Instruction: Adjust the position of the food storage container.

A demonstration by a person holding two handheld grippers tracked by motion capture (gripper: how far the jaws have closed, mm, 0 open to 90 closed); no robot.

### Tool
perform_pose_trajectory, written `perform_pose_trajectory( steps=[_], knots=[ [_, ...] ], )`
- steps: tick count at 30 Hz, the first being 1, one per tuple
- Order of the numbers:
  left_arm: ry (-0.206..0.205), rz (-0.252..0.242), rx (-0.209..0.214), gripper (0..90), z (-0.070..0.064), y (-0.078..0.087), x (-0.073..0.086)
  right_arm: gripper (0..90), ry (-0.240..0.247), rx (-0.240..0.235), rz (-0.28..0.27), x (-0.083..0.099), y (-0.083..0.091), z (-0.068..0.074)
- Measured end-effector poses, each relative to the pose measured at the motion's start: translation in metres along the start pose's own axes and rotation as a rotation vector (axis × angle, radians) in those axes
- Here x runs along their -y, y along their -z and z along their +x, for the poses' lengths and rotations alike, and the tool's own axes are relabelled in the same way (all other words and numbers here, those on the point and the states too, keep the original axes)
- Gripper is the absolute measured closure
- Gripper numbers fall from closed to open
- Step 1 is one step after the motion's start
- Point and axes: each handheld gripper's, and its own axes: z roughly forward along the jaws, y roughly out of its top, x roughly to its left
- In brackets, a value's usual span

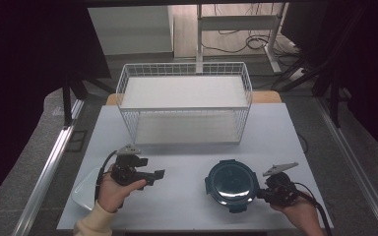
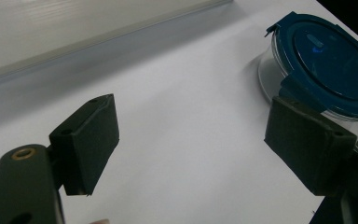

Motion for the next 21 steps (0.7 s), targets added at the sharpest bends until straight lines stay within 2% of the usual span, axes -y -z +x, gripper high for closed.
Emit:
perform_pose_trajectory(
  steps=[7,14,21],
  knots=[
    [0.002,-0.006,-0.001,17.5,-0.001,0.001,0.0,89.0,0.016,0.012,-0.002,-0.003,-0.002,0.007],
    [0.006,-0.006,-0.002,17.5,0.001,0.001,-0.001,89.0,0.025,-0.008,-0.012,-0.009,-0.007,0.015],
    [0.012,-0.001,-0.004,17.5,0.001,0.0,0.0,89.0,0.048,-0.005,-0.018,-0.017,-0.011,0.025]
  ],
)
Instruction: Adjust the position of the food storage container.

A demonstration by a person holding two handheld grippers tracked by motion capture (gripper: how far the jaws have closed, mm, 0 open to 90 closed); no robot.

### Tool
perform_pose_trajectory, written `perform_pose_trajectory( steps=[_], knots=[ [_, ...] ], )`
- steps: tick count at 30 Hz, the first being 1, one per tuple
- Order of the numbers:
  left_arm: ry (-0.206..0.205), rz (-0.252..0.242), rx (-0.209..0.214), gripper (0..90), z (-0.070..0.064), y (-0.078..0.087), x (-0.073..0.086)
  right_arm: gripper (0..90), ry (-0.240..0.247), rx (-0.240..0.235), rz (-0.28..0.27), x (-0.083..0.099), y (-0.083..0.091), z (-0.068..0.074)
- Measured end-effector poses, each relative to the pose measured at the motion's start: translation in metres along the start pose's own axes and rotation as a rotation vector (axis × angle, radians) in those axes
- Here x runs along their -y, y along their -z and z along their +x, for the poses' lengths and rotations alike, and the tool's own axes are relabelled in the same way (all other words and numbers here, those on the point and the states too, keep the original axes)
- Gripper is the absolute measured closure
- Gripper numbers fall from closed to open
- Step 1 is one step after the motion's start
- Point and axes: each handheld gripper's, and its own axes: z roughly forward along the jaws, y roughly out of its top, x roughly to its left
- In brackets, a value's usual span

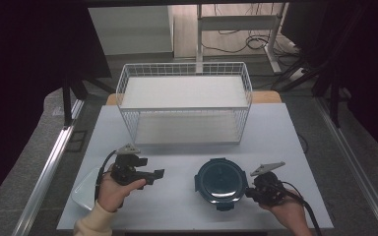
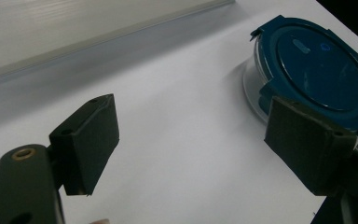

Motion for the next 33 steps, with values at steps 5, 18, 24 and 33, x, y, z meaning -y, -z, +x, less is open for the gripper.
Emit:
perform_pose_trajectory(
  steps=[5,18,24,33],
  knots=[
    [0.001,-0.006,0.001,17.5,0.001,0.002,-0.001,89.1,0.015,-0.006,-0.004,-0.008,-0.006,0.007],
    [0.001,-0.012,0.0,17.6,0.002,0.004,-0.001,89.0,0.081,-0.005,-0.001,-0.03,-0.022,0.022],
    [0.0,-0.011,0.001,17.6,0.001,0.003,-0.002,89.0,0.096,0.008,0.002,-0.039,-0.03,0.025],
    [0.002,-0.003,0.001,17.6,0.0,0.0,-0.002,89.1,0.111,0.013,0.011,-0.048,-0.04,0.029]
  ],
)
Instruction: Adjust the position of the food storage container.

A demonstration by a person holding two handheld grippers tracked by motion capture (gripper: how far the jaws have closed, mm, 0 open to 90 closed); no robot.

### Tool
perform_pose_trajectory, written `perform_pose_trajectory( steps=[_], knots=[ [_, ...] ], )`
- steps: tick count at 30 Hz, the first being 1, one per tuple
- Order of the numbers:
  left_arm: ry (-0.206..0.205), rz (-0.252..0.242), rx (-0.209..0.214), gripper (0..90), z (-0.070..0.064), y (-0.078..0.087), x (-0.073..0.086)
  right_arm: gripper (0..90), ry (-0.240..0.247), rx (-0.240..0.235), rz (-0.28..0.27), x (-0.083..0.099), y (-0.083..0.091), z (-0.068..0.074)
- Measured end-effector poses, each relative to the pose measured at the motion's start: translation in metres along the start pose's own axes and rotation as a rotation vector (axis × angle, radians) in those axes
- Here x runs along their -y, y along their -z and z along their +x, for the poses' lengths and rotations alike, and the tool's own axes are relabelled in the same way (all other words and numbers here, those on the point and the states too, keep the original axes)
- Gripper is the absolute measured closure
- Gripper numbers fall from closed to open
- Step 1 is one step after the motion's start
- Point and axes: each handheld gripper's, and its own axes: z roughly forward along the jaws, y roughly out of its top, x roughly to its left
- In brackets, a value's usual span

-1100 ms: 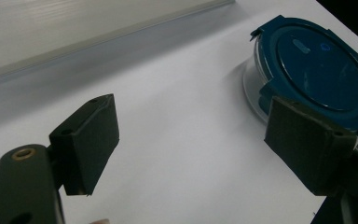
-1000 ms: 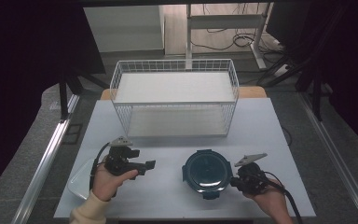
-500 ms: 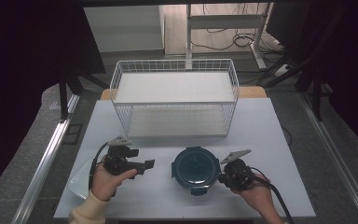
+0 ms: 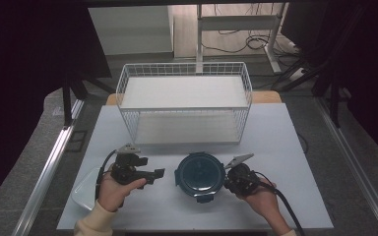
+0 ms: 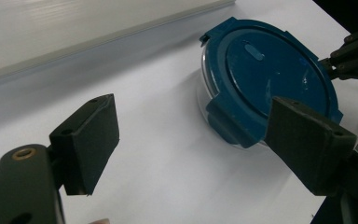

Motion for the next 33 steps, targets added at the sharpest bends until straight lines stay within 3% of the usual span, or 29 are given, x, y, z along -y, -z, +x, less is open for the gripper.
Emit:
perform_pose_trajectory(
  steps=[16,22,25,26,27,30,31,32,33],
  knots=[
    [-0.005,0.004,-0.004,17.6,0.0,0.0,0.0,89.1,0.059,-0.024,0.008,-0.016,-0.011,0.017],
    [0.0,-0.01,-0.009,17.6,0.0,0.002,0.0,89.0,0.02,-0.063,-0.02,-0.011,0.001,0.01],
    [0.005,-0.024,-0.014,17.8,0.0,0.006,0.0,89.0,-0.024,-0.059,-0.088,0.001,0.024,-0.006],
    [0.005,-0.024,-0.014,17.8,0.0,0.006,0.0,89.0,-0.024,-0.059,-0.088,0.001,0.024,-0.006],
    [0.008,-0.03,-0.018,17.9,0.0,0.006,-0.001,88.9,-0.058,-0.053,-0.13,0.005,0.035,-0.015],
    [0.007,-0.034,-0.017,17.8,0.0,0.007,-0.001,87.6,-0.087,-0.053,-0.174,0.006,0.043,-0.023],
    [0.005,-0.038,-0.021,17.8,0.0,0.008,-0.001,70.3,-0.109,-0.063,-0.238,0.009,0.052,-0.031],
    [0.005,-0.038,-0.021,17.6,0.0,0.008,-0.001,70.3,-0.109,-0.063,-0.238,0.009,0.052,-0.031],
    [0.004,-0.044,-0.027,17.4,0.0,0.01,-0.002,50.7,-0.16,-0.081,-0.306,0.011,0.056,-0.038]
  ],
)
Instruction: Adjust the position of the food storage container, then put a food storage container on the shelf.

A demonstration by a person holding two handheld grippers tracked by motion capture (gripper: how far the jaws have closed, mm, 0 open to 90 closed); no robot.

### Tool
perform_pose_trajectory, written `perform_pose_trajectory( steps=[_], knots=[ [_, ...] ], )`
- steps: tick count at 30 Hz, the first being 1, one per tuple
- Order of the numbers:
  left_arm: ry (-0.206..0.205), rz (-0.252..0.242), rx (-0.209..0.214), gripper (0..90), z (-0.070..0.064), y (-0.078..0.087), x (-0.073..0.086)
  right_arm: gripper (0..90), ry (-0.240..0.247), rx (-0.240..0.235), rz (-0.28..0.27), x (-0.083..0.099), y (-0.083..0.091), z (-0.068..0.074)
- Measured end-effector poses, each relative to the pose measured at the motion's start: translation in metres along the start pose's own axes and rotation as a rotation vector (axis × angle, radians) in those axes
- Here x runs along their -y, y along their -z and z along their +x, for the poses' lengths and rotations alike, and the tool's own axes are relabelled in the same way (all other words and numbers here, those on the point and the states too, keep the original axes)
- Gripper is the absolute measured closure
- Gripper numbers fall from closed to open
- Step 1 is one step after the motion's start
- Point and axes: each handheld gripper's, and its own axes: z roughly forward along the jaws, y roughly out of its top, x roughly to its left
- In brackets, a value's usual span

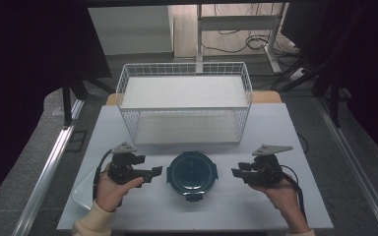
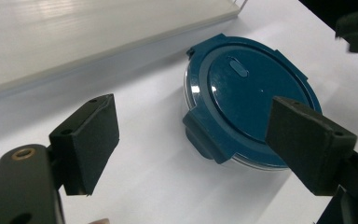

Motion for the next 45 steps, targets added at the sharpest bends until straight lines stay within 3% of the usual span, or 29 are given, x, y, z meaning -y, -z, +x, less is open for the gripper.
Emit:
perform_pose_trajectory(
  steps=[1,5,12,15,20,30,39,42,45],
  knots=[
    [0.0,0.0,0.0,17.2,0.0,0.0,0.0,50.7,0.0,0.0,0.0,0.0,0.0,0.0],
    [0.004,-0.015,-0.006,16.7,0.0,0.004,-0.001,31.1,-0.065,-0.013,-0.048,0.0,0.006,-0.009],
    [0.009,-0.022,-0.008,16.1,0.001,0.006,0.0,19.7,-0.055,-0.04,-0.046,0.0,-0.002,-0.004],
    [0.009,-0.019,-0.009,15.8,0.001,0.006,0.002,18.2,-0.041,-0.034,-0.042,0.0,-0.005,-0.002],
    [0.01,-0.023,-0.007,14.7,-0.002,0.004,0.0,13.3,-0.056,-0.025,-0.039,-0.002,-0.009,0.0],
    [0.029,-0.02,0.027,11.7,-0.008,-0.003,-0.004,11.4,-0.082,-0.082,-0.025,-0.015,-0.018,0.01],
    [0.088,-0.001,0.091,10.0,-0.01,-0.019,-0.01,11.4,-0.13,-0.126,-0.024,-0.03,-0.036,0.012],
    [0.132,0.008,0.125,9.9,-0.011,-0.027,-0.009,11.0,-0.139,-0.136,-0.016,-0.031,-0.042,0.014],
    [0.148,0.017,0.143,9.8,-0.012,-0.031,-0.006,10.5,-0.14,-0.148,0.005,-0.028,-0.05,0.016]
  ],
)
